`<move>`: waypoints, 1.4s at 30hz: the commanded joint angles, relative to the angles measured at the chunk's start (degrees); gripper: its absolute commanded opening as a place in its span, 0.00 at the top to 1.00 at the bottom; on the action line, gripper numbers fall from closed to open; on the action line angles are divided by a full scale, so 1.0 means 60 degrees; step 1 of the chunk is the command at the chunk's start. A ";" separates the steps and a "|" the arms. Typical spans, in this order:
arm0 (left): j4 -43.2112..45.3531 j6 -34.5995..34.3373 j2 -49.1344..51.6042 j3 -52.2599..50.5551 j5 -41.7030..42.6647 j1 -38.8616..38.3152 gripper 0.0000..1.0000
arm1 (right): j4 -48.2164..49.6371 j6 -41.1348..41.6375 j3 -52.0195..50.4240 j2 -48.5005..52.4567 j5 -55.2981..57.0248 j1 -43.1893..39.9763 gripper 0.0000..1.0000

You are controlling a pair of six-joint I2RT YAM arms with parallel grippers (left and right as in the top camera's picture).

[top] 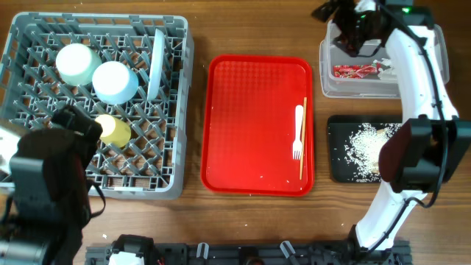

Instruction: Sort waste into correct bins and load items into the dishwasher rack

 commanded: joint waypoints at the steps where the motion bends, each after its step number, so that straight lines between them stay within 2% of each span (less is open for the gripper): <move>1: 0.0029 -0.0310 0.0958 -0.0018 -0.0189 0.0448 0.00 | -0.0827 -0.1647 0.0117 0.0142 0.1661 0.1082 0.00; 2: 0.0036 -0.0313 0.1311 -0.0018 -0.0131 0.0885 0.00 | -0.1107 -0.1639 0.0036 0.0146 0.2594 0.1453 0.00; 5: 0.0040 -0.0080 0.1971 0.0000 0.0954 0.2546 0.00 | -0.1351 -0.1545 -0.0033 0.0146 0.3523 0.2120 0.00; 9: 0.0066 0.0849 0.2736 0.0000 0.3395 0.5315 0.00 | -0.1534 -0.1581 -0.0036 0.0146 0.3457 0.2506 0.00; 13: -0.0251 0.0838 0.3220 0.0000 0.3891 0.6688 0.00 | -0.1996 -0.1796 -0.0036 0.0146 0.3446 0.2626 0.00; 18: -0.0342 0.0841 0.3468 -0.0004 0.3843 0.6881 0.00 | -0.3224 -0.1851 -0.0051 0.0146 0.3457 0.2645 0.01; 19: -0.0321 0.0831 0.3508 -0.0004 0.3829 0.6881 0.00 | -0.3577 -0.1814 -0.0051 0.0146 0.3493 0.2667 0.07; 22: -0.0127 0.0736 0.3625 -0.0004 0.3778 0.6889 0.00 | -0.4459 -0.1351 -0.0051 0.0146 0.4393 0.2805 0.15; 24: -0.0106 0.0736 0.3723 -0.0004 0.3778 0.6889 0.00 | -0.4710 -0.1045 -0.0076 0.0146 0.4736 0.2962 0.25; 28: -0.0080 0.0739 0.4003 -0.0004 0.3770 0.6889 0.00 | -0.4371 -0.1035 -0.0922 0.0146 0.4739 0.3279 0.21; 36: -0.0331 0.0739 0.4433 -0.0004 0.3778 0.6889 0.00 | -0.3745 -0.0823 -0.2776 0.0146 0.4732 0.3370 0.21; 40: -0.0328 0.0739 0.4444 -0.0004 0.3781 0.6889 0.00 | -0.2769 -0.0823 -0.3883 0.0146 0.4732 0.3381 0.28; 42: -0.0328 0.0739 0.4444 -0.0004 0.3778 0.6889 0.00 | -0.2149 -0.0816 -0.4433 0.0146 0.4728 0.3381 0.37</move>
